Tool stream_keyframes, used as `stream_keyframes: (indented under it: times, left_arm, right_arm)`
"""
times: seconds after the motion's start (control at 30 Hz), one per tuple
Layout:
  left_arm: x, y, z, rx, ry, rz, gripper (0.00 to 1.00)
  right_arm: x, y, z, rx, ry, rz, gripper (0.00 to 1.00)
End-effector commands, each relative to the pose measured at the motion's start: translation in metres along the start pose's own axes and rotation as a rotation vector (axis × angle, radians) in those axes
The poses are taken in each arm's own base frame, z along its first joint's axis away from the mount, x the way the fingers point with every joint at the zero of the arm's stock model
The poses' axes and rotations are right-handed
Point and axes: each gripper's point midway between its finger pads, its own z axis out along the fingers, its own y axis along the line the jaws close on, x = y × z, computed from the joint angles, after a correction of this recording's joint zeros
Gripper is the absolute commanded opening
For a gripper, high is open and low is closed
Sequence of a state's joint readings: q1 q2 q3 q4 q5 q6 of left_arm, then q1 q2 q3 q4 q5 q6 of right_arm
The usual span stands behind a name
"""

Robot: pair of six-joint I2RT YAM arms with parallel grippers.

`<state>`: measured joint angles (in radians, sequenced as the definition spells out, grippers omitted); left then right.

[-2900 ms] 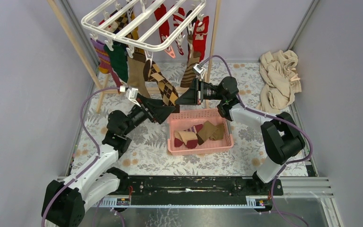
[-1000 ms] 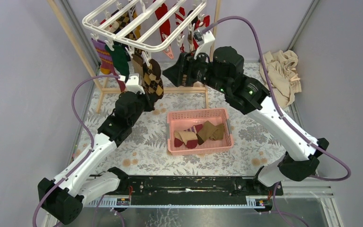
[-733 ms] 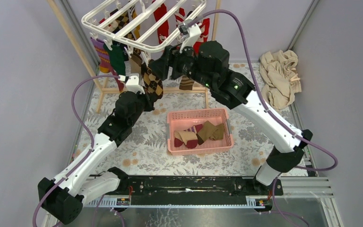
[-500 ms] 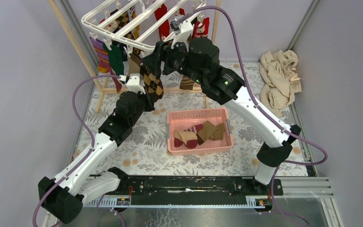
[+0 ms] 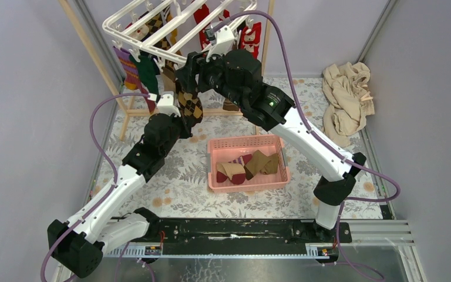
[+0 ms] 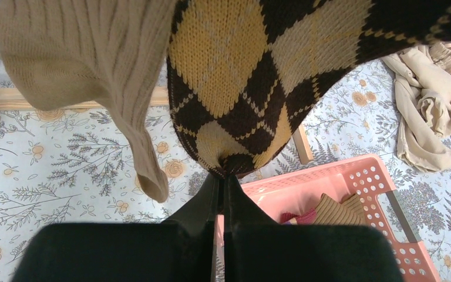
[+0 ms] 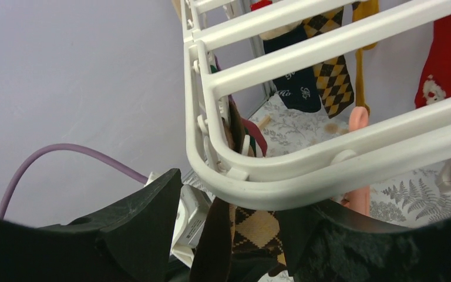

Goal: Remove the socks clipped to the hanger
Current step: Remove the sock from the hanger.

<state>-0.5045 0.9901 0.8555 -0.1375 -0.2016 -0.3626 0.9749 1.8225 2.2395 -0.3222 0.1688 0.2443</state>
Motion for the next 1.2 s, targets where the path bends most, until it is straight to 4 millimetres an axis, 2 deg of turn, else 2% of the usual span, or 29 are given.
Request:
stream_keyframes:
  times: [0.0,0.47,0.7,0.8,1.07,1.17]
  left_arm:
    - [-0.004,-0.004,-0.001,0.01,-0.01,0.021,0.0]
    - [-0.002,-0.013,-0.006,0.035,-0.002,0.024,0.0]
    - [0.002,-0.017,-0.007,0.037,0.002,0.035,0.0]
    - [0.004,-0.017,-0.008,0.033,0.007,0.041,0.0]
    - [0.004,-0.017,-0.009,0.033,0.006,0.047,0.0]
    - [0.005,-0.018,-0.009,0.036,0.009,0.05,0.0]
  right_arm:
    - [-0.026,0.002,0.002,0.022,-0.116,-0.007,0.66]
    - [-0.016,0.006,0.019,0.037,-0.155,0.001,0.63]
    - [-0.008,0.005,0.027,0.059,-0.168,-0.006,0.59]
    - [-0.006,0.006,0.03,0.068,-0.174,-0.013,0.52]
    - [-0.003,0.008,0.035,0.075,-0.187,-0.009,0.54]
    - [-0.009,0.008,0.036,0.078,-0.219,-0.002,0.59]
